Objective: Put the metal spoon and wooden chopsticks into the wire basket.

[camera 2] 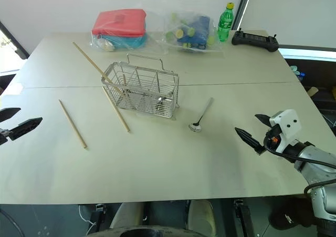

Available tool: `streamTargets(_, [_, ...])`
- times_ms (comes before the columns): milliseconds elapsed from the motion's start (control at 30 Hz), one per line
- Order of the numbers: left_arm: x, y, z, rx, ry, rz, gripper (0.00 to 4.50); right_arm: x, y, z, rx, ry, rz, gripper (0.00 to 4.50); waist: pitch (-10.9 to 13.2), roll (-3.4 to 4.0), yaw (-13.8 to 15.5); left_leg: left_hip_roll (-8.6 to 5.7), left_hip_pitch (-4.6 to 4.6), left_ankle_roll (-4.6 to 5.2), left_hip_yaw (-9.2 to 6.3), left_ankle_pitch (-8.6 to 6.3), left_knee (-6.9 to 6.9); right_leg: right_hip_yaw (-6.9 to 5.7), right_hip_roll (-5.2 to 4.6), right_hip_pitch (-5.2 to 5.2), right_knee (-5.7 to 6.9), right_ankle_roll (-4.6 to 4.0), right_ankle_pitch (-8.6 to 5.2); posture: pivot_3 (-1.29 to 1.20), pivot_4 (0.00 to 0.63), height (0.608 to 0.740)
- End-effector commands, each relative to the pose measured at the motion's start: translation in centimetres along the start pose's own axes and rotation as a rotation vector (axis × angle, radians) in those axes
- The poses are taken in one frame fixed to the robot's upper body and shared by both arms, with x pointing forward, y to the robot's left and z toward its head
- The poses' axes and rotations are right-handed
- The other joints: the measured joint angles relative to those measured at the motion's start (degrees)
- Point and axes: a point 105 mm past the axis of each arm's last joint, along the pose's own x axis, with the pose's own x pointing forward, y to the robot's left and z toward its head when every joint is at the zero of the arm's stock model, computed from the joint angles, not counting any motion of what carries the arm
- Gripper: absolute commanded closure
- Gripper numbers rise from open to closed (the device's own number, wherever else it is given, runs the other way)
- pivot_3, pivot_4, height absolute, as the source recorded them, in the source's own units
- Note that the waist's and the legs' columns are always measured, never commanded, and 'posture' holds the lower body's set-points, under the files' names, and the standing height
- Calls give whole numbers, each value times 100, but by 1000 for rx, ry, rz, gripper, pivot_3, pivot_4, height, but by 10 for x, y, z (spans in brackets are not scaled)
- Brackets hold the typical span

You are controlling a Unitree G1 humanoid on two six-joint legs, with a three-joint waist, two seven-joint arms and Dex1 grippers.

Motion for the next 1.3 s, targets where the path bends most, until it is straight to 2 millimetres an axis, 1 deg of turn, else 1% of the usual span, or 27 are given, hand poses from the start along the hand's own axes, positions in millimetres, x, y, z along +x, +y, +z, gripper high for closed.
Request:
streamTargets(33, [2, -2, 14, 39, -24, -9, 62, -3, -8, 13, -55, -37, -26, 0, 0, -1, 1, 0, 1, 0, 0, 0, 0, 0, 0, 0, 1, 0, 0, 0, 150, 685])
streamTargets(133, [9, -14, 23, 33, -49, -54, 62, -1, -10, 19, -104, -27, -7, 0, 0, 0, 3, 0, 1, 0, 0, 0, 4, 0, 0, 1, 4, 0, 0, 0, 150, 685])
streamTargets(200, [16, -30, 32, 32, -79, -109, 62, 0, -14, 28, -140, -26, 13, 0, 0, 1, 2, -1, 2, 0, 0, 0, 7, 2, -1, 5, 4, 1, 0, 0, 150, 685])
streamTargets(367, [34, -87, 65, 46, -170, -334, 62, 7, -22, 61, -313, 6, 124, 0, 2, 4, -3, -1, 2, 1, 1, 1, 17, 5, 0, 8, 7, 5, 6, 0, 150, 685])
streamTargets(400, [37, -104, 71, 55, -185, -402, 62, 11, -22, 70, -352, 3, 159, 0, 2, 3, -4, -1, 5, 1, 1, 2, 17, 5, 0, 11, 7, 9, 13, 0, 150, 685])
streamTargets(467, [42, -138, 81, 91, -202, -545, 62, 21, -17, 87, -442, -3, 245, 0, 2, 3, -15, -1, 7, 2, 0, 2, 16, 5, 2, 12, 9, 13, 18, 0, 150, 685])
streamTargets(500, [44, -152, 84, 106, -206, -598, 62, 25, -14, 94, -481, -5, 288, 0, 2, 3, -25, -1, 11, 1, 0, 2, 16, 6, 2, 14, 11, 16, 23, 0, 150, 685])
streamTargets(567, [46, -173, 90, 133, -216, -685, 62, 36, -5, 105, -557, -7, 386, 0, 2, 2, -43, -2, 11, 2, 1, 2, 13, 7, 3, 13, 12, 28, 31, 0, 150, 685])
streamTargets(667, [47, -199, 99, 158, -247, -800, 62, 58, 12, 117, -694, -1, 550, 0, 5, 3, -77, -2, 16, 2, 0, 3, 10, 8, 5, 13, 20, 18, 43, 0, 150, 685])
streamTargets(767, [46, -210, 105, 175, -266, -853, 62, 77, 33, 111, -831, 42, 758, 0, 9, -7, -139, -3, 16, 2, -2, 3, 11, 9, 5, 10, 30, 21, 43, 0, 150, 685])
streamTargets(900, [44, -214, 106, 191, -262, -878, 62, 91, 44, 95, -974, 115, 948, 0, 13, -19, -143, -6, 16, 2, -2, 4, 14, 12, 3, 8, 45, 23, 43, 0, 150, 685])
streamTargets(1167, [38, -218, 103, 199, -248, -878, 62, 117, 49, 65, -1207, 216, 1128, 0, 18, -21, -159, -8, 21, -6, -2, 9, 19, 16, 3, 9, 55, 23, 44, 0, 150, 685])
streamTargets(1300, [33, -219, 105, 195, -254, -868, 62, 124, 52, 62, -1258, 223, 1176, 0, 21, -20, -158, -7, 26, -9, -4, 11, 18, 17, 5, 8, 65, 22, 43, 0, 150, 685])
